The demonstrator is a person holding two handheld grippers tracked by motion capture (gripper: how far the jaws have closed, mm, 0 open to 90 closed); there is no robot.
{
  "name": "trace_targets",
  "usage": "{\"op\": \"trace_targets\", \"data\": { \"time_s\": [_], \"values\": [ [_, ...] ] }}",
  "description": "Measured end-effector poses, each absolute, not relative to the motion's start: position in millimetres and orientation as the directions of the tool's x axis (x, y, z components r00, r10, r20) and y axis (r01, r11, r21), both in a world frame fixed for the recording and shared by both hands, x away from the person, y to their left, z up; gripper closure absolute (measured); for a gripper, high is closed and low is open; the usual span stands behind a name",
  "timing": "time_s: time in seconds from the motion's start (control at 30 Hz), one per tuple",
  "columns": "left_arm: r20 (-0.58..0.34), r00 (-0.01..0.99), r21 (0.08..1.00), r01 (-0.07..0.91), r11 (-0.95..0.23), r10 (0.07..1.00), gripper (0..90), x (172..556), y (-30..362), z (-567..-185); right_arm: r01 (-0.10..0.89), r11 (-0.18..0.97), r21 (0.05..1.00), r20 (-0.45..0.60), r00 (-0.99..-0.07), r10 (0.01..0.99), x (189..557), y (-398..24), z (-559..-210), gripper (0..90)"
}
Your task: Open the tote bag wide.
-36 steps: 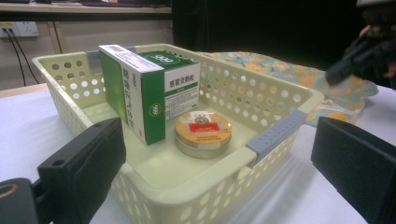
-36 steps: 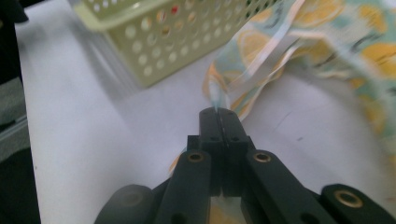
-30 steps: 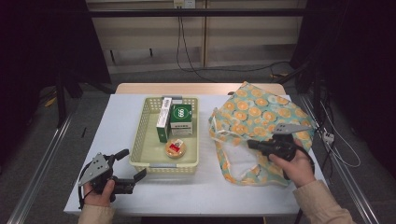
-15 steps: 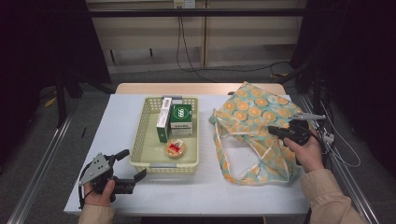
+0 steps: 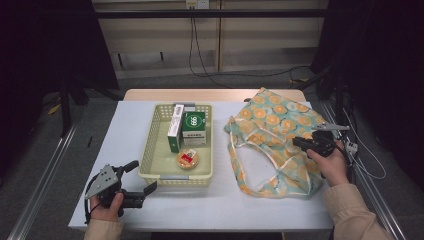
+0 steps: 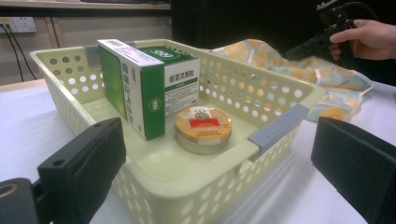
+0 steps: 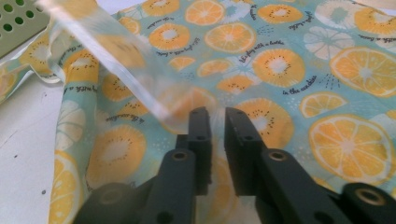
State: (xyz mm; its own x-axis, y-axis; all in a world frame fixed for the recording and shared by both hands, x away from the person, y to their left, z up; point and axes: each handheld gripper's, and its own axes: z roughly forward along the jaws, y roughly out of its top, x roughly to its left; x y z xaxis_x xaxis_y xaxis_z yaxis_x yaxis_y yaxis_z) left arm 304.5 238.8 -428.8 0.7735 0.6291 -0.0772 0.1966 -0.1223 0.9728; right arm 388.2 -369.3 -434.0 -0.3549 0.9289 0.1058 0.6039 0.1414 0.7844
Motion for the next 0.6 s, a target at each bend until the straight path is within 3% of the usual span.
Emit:
{"op": "trace_targets", "data": {
  "time_s": [0.1,0.3,0.4,0.5,0.6],
  "values": [
    [-0.079,0.771,0.974,0.194,-0.116,0.633,2.8,304,239,-428,0.591,0.149,0.793,0.092,-0.357,0.929,383,-365,-428,58.4],
    [-0.077,0.77,0.974,0.194,-0.117,0.634,2.8,304,239,-427,0.532,0.227,0.815,0.046,-0.451,0.892,366,-343,-412,54.7],
    [-0.077,0.77,0.976,0.189,-0.11,0.633,2.8,304,239,-426,0.5,0.278,0.82,0.024,-0.515,0.857,357,-328,-408,63.8],
    [-0.074,0.771,0.976,0.186,-0.112,0.632,2.8,304,239,-426,0.483,0.31,0.819,0.038,-0.584,0.811,350,-314,-408,78.6],
    [-0.081,0.769,0.975,0.192,-0.108,0.634,2.8,304,239,-426,0.486,0.346,0.803,0.039,-0.622,0.782,346,-300,-412,81.2]
  ]
}}
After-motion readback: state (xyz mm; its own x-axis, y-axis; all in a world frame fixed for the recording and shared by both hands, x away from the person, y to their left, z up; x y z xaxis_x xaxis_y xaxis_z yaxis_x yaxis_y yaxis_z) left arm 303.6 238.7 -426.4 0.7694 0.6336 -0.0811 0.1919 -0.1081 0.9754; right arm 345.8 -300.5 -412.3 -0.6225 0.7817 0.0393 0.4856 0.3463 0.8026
